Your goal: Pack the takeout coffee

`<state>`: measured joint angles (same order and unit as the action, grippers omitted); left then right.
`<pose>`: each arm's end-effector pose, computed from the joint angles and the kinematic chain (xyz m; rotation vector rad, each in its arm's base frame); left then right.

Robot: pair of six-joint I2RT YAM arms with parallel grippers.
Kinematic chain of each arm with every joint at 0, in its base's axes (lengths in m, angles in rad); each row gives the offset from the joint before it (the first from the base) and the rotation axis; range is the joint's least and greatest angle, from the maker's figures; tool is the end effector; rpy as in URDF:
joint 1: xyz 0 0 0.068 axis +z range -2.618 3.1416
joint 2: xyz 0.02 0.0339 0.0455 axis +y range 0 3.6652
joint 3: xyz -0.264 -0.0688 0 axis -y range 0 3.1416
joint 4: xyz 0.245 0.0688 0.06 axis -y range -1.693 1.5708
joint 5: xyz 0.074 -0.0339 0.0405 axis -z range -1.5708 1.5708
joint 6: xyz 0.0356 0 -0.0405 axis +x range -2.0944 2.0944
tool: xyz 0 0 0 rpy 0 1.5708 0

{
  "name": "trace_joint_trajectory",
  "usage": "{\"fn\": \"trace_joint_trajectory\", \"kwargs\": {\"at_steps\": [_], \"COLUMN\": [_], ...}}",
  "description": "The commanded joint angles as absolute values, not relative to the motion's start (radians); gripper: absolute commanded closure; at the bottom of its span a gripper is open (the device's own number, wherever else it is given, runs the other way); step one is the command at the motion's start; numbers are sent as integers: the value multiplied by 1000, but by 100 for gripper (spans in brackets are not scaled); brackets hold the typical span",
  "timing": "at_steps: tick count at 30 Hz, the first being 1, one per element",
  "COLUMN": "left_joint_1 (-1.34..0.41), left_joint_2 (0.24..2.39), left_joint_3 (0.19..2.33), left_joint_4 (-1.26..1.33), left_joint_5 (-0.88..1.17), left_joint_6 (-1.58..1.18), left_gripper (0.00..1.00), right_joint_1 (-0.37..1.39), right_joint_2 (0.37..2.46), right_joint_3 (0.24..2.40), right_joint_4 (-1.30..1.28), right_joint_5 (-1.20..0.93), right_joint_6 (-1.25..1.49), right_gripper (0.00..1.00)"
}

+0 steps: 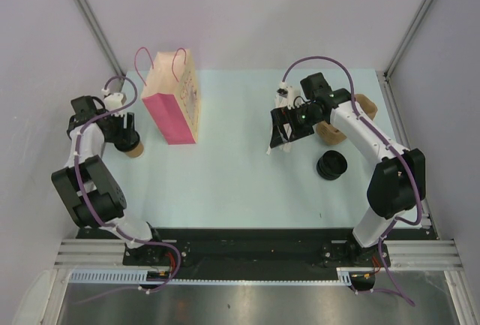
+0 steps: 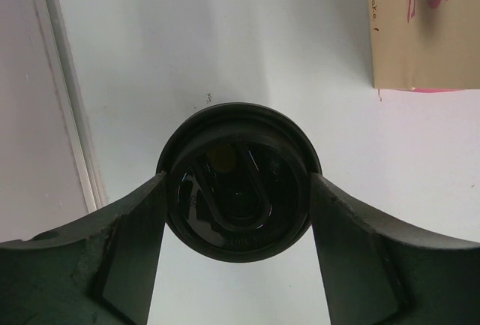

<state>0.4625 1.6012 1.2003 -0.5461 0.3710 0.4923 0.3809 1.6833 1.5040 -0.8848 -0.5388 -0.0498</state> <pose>0.3097 0.1400 0.2500 0.1828 2.4223 -0.0449 0.3201 0.1479 0.2998 -0.7412 2.5140 0.8235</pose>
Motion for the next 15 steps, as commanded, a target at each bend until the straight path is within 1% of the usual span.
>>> {"fn": "trace_joint_trajectory", "kwargs": {"at_steps": [1, 2, 5, 7, 9, 15], "left_joint_1": [462, 462, 462, 462, 462, 465], "left_joint_2": [1588, 1582, 1563, 1559, 1551, 1508], "left_joint_3": [1186, 1184, 1187, 1192, 1203, 1242], "left_joint_4": [-499, -500, -515, -526, -540, -583], "left_joint_5": [391, 391, 394, 394, 396, 379], "left_joint_6": [468, 471, 471, 471, 474, 469], "left_gripper": [21, 15, 8, 6, 1, 0], "right_joint_1": [376, 376, 376, 376, 376, 376], "right_joint_2": [1690, 1690, 1690, 1689, 1686, 1671], "right_joint_3": [1537, 1539, 1539, 1539, 1539, 1548], "right_joint_4": [-888, -888, -891, -891, -890, -896], "right_joint_5": [-543, -545, -549, -551, -554, -552], "right_joint_6": [-61, -61, -63, -63, -64, -74], "right_gripper": [0, 0, 0, 0, 0, 0]}}
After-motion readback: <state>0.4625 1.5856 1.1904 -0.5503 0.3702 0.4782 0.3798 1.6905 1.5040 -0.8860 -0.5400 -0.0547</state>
